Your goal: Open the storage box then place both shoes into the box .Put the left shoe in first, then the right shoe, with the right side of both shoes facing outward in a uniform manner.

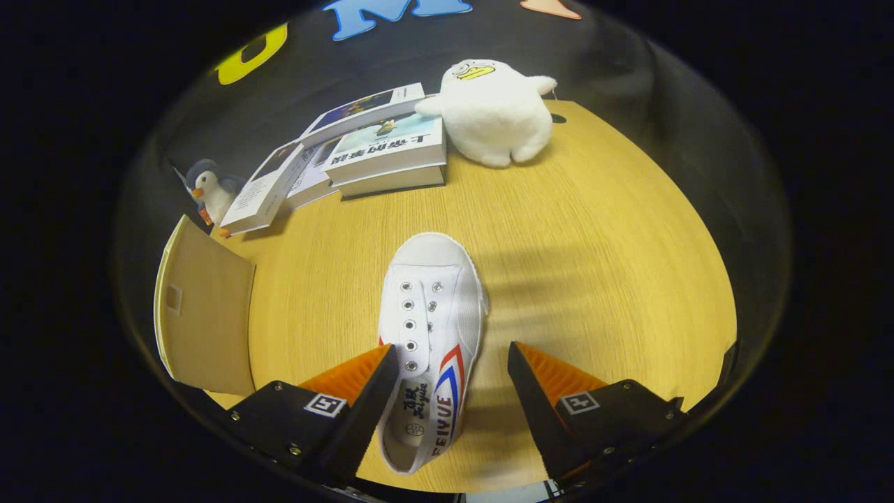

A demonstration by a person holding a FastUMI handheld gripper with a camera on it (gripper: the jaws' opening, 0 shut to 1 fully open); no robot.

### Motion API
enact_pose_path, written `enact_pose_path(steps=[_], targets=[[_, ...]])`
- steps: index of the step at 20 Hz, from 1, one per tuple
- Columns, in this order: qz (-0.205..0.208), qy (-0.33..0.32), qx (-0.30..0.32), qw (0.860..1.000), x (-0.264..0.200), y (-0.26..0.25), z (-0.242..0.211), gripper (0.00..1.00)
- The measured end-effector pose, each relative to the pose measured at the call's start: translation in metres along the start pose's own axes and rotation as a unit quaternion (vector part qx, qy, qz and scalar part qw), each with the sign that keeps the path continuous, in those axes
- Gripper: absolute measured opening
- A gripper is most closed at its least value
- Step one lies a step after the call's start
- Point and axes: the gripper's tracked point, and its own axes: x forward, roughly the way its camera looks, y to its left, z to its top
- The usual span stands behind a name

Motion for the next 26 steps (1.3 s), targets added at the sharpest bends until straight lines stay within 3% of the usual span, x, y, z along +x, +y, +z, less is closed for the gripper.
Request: enact_pose_path(steps=[4, 8, 11, 19, 25, 26], targets=[[0.014, 0.021, 0.015, 1.0, 0.001, -0.001, -0.003, 0.85], [0.024, 0.024, 0.026, 0.999, -0.001, 0.0, -0.002, 0.85], [0.035, 0.029, 0.043, 0.998, -0.003, -0.002, -0.002, 0.74], [0.043, 0.056, 0.054, 0.996, 0.017, 0.001, -0.013, 0.74], [0.044, 0.057, 0.074, 0.995, 0.013, -0.005, -0.013, 0.53], [0.032, 0.059, 0.073, 0.995, 0.01, -0.009, -0.013, 0.43]])
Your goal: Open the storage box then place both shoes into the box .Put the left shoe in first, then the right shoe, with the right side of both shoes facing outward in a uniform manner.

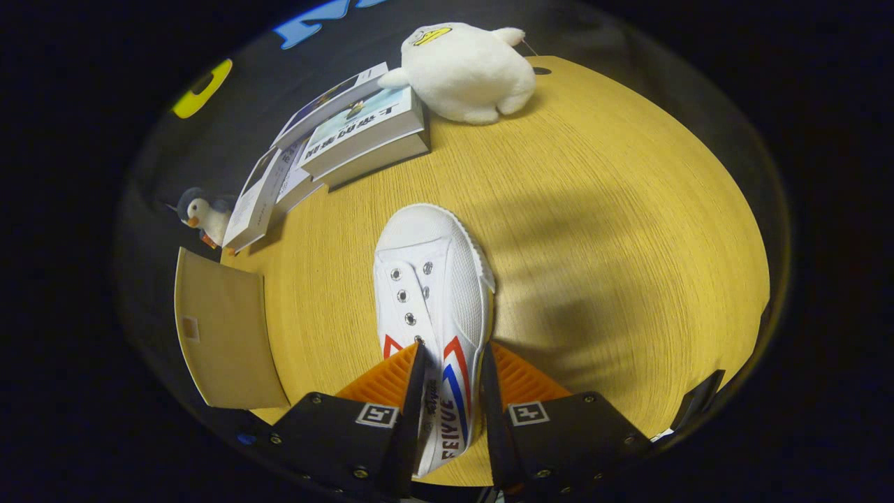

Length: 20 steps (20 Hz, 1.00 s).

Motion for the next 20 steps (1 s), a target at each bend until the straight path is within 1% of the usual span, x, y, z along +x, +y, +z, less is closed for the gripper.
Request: enact_pose_path(steps=[1, 2, 3, 4, 5, 7, 8, 9, 10, 12, 14, 17, 20], targets=[[0.007, -0.016, 0.021, 1.0, -0.007, 0.001, 0.003, 0.31], [0.01, -0.015, 0.023, 1.0, 0.009, 0.004, 0.0, 0.2], [0.013, -0.026, 0.032, 0.999, -0.004, 0.004, 0.002, 0.2], [0.003, -0.042, 0.047, 0.998, -0.003, -0.002, 0.002, 0.2], [0.004, -0.047, 0.062, 0.997, 0.006, 0.001, 0.004, 0.01], [0.018, -0.034, 0.091, 0.995, -0.008, 0.005, 0.003, 0.0], [0.029, -0.04, 0.111, 0.993, -0.013, 0.007, 0.003, 0.0], [0.046, -0.037, 0.118, 0.991, -0.016, 0.012, 0.004, 0.0], [0.06, -0.049, 0.13, 0.989, -0.021, 0.019, 0.007, 0.0], [0.079, -0.053, 0.138, 0.986, -0.033, 0.032, 0.012, 0.0], [0.093, -0.065, 0.13, 0.985, -0.048, 0.047, 0.022, 0.0], [0.127, -0.075, 0.12, 0.982, -0.073, 0.081, 0.03, 0.0], [0.145, -0.08, 0.098, 0.981, -0.092, 0.112, 0.037, 0.0]])
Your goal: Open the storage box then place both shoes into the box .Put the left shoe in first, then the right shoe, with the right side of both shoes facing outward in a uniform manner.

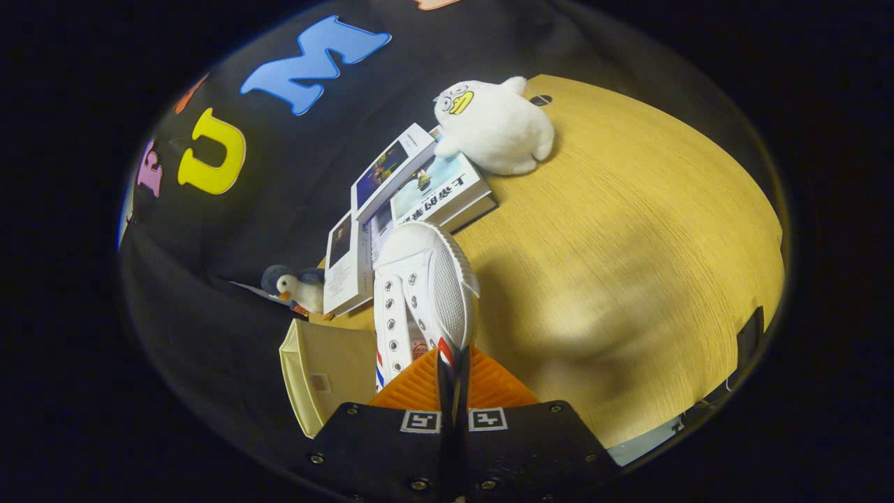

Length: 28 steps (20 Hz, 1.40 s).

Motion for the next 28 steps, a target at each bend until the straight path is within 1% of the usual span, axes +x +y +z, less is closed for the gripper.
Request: enact_pose_path(steps=[7, 15, 18, 21, 28], targets=[[0.034, 0.007, -0.045, 0.998, -0.003, 0.078, -0.01, 0.0], [0.064, 0.034, -0.101, 0.992, 0.011, 0.16, -0.047, 0.0], [0.071, 0.044, -0.115, 0.99, 0.019, 0.183, -0.063, 0.0], [0.07, 0.052, -0.132, 0.987, 0.031, 0.202, -0.08, 0.0], [0.047, 0.065, -0.175, 0.981, 0.057, 0.226, -0.123, 0.0]])
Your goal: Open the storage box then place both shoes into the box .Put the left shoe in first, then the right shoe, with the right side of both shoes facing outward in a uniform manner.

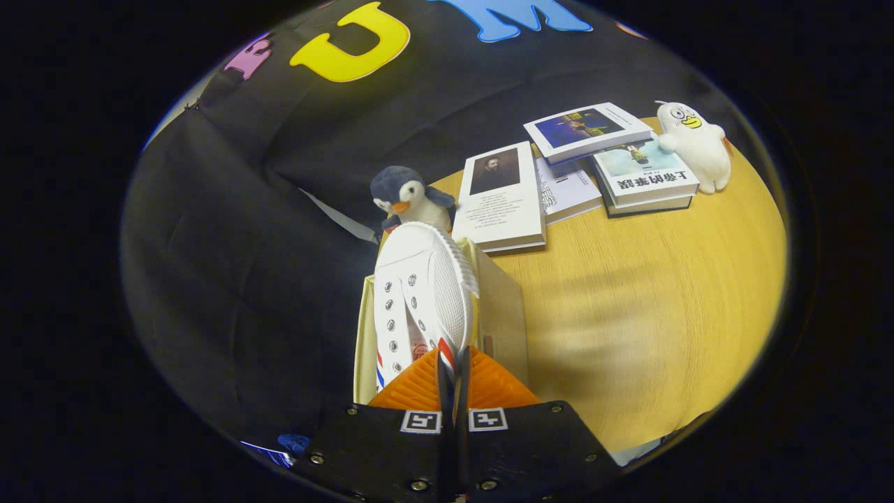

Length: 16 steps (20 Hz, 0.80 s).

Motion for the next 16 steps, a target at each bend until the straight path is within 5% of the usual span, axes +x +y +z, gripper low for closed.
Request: enact_pose_path(steps=[4, 5, 7, 9, 16], targets=[[-0.021, 0.009, -0.024, 0.999, 0.018, 0.006, -0.015, 0.0], [-0.015, 0.018, -0.027, 0.999, 0.019, 0.009, -0.02, 0.09], [0.004, -0.026, -0.03, 0.999, 0.014, 0.023, -0.003, 0.48], [-0.005, -0.064, -0.049, 0.997, -0.007, 0.021, 0.014, 1.0], [-0.038, -0.184, -0.129, 0.974, -0.094, -0.004, 0.065, 1.0]])
